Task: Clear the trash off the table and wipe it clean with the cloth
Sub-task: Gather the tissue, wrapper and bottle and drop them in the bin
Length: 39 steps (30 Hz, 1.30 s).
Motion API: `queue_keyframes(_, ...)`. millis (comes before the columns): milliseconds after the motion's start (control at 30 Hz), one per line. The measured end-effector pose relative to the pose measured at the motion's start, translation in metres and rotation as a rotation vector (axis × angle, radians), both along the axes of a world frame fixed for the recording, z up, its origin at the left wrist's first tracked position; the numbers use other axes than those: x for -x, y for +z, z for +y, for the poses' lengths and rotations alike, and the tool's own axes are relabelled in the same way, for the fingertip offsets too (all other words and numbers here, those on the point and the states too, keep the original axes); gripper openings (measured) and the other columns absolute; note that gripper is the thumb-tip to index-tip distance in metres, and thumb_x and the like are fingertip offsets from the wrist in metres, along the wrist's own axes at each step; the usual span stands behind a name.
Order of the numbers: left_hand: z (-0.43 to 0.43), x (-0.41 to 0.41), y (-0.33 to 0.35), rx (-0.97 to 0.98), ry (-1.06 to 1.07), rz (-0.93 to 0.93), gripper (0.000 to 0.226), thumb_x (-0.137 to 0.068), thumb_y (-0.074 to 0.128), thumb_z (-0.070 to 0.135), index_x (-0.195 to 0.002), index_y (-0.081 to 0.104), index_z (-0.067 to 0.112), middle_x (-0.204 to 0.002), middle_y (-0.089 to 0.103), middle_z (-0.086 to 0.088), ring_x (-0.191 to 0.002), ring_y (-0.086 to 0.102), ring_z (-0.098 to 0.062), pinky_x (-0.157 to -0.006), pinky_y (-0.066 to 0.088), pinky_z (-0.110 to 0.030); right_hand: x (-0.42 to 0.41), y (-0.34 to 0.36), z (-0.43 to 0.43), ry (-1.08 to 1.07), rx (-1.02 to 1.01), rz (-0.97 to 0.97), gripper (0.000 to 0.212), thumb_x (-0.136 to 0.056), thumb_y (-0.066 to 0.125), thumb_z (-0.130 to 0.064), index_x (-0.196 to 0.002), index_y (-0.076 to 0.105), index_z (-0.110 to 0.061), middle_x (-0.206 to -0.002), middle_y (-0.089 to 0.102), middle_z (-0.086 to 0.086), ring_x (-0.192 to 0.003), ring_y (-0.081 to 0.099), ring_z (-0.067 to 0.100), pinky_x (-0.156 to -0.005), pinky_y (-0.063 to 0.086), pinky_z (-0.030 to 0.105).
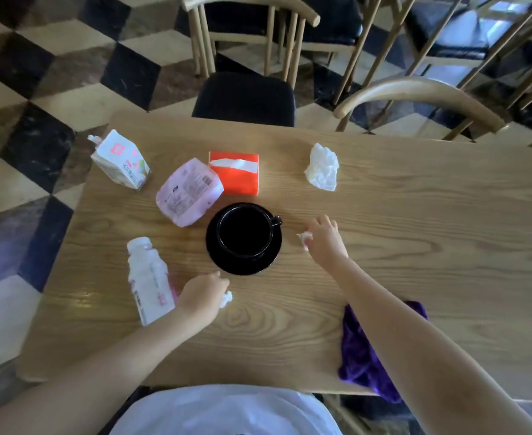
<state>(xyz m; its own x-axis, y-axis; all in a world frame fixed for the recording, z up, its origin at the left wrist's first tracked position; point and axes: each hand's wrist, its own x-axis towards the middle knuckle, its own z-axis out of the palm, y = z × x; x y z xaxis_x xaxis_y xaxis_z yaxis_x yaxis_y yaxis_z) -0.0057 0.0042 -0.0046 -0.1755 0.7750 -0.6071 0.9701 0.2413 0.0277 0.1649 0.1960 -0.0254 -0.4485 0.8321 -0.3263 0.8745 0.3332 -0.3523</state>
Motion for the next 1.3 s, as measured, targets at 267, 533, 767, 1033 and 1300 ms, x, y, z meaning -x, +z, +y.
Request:
queue_keyframes(267,0.011,-0.006,0.021,0.037,0.199,-0.398,0.026,-0.073,0.049,0.007,-0.054,0.042,0.022,-0.069,0.066,0.002,-0.068,0.062,-0.015,-0.063,0.046,-0.026,-0.002,0.006,-0.001,-0.082,0.026,0.240,0.018,-0.082,0.052,0.001,-0.087,0.069,-0.001,-0.094,0.065,0.015,-0.095,0.056,0.032,-0.071,0.043,0.030)
queue_keyframes(533,0.098,-0.008,0.108,-0.384,0.817,-1.264,0.023,-0.082,0.053,-0.013,-0.076,0.055,0.009,-0.054,0.060,0.000,-0.050,0.061,-0.013,-0.056,0.053,-0.020,0.013,0.101,0.037,-0.277,0.100,0.546,0.022,-0.082,0.064,-0.017,-0.103,0.066,-0.016,-0.083,0.057,-0.008,-0.069,0.051,0.002,-0.055,0.039,0.007)
queue_keyframes(767,0.156,-0.016,0.105,-0.407,1.232,-1.340,0.009,-0.089,0.054,-0.002,-0.084,0.057,0.004,-0.047,0.066,-0.002,-0.043,0.064,-0.012,-0.056,0.058,-0.027,0.032,0.136,0.021,-0.110,0.058,0.683,0.018,-0.079,0.068,-0.013,-0.096,0.065,-0.009,-0.093,0.063,0.004,-0.078,0.054,0.010,-0.059,0.039,0.003)
queue_keyframes(1033,0.186,-0.019,0.087,-0.357,1.175,-1.408,0.008,-0.085,0.064,0.007,-0.090,0.061,0.002,-0.073,0.063,-0.007,-0.070,0.062,-0.021,-0.075,0.059,-0.032,0.037,0.106,0.045,-0.121,0.114,0.598,0.020,-0.079,0.064,-0.010,-0.099,0.066,-0.009,-0.110,0.061,0.006,-0.097,0.054,0.017,-0.056,0.038,-0.001)
queue_keyframes(1300,0.234,-0.014,0.075,-0.385,1.256,-1.295,0.017,-0.083,0.065,0.002,-0.099,0.061,0.003,-0.090,0.065,-0.008,-0.076,0.064,-0.016,-0.066,0.058,-0.025,0.031,0.091,0.107,-0.177,0.152,0.639,0.027,-0.088,0.057,-0.029,-0.112,0.060,-0.015,-0.111,0.061,0.002,-0.092,0.055,0.011,-0.066,0.041,0.015)
